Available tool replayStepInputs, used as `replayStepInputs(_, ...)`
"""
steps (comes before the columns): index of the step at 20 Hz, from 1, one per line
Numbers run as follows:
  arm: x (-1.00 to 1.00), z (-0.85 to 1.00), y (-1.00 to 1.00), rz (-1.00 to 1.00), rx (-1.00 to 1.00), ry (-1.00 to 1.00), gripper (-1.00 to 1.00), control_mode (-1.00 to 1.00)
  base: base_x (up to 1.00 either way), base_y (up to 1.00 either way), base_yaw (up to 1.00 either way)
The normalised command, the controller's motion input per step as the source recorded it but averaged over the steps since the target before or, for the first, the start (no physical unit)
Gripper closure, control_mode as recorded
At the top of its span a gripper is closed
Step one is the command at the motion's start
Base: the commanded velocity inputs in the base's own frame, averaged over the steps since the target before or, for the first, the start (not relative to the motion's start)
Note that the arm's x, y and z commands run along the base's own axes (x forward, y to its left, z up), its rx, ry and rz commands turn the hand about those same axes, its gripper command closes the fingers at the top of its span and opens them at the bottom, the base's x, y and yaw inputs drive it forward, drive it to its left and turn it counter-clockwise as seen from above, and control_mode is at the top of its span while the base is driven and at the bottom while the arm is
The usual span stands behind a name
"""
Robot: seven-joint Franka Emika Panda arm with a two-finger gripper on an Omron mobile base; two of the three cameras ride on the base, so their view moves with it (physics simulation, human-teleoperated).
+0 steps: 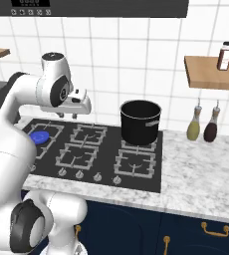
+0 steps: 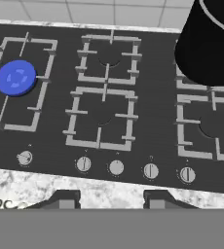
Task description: Turn off the left burner of the stove.
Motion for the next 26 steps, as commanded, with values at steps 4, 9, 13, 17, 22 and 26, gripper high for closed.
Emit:
replayStepInputs(4, -0.35, 0.00, 0.66, 0.13, -0.11, -0.07, -1.00, -1.00, 0.00, 0.00, 0.00)
replayStepInputs(9, -0.44, -0.06, 0.80, 0.15, -0.04, -0.02, -1.00, -1.00, 0.00, 0.00, 0.00)
replayStepInputs(13, -0.51, -0.15, 0.92, 0.17, -0.06, -0.01, -1.00, -1.00, 0.00, 0.00, 0.00)
replayStepInputs(17, -0.54, -0.43, 1.00, 0.22, -0.07, 0.00, -1.00, -1.00, 0.00, 0.00, 0.00)
replayStepInputs(22, -0.20, -0.69, 0.84, 0.41, -0.06, 0.09, -1.00, -1.00, 0.00, 0.00, 0.00)
replayStepInputs(26, 0.01, -0.46, 0.40, 0.54, -0.13, 0.13, -1.00, -1.00, 0.00, 0.00, 0.00)
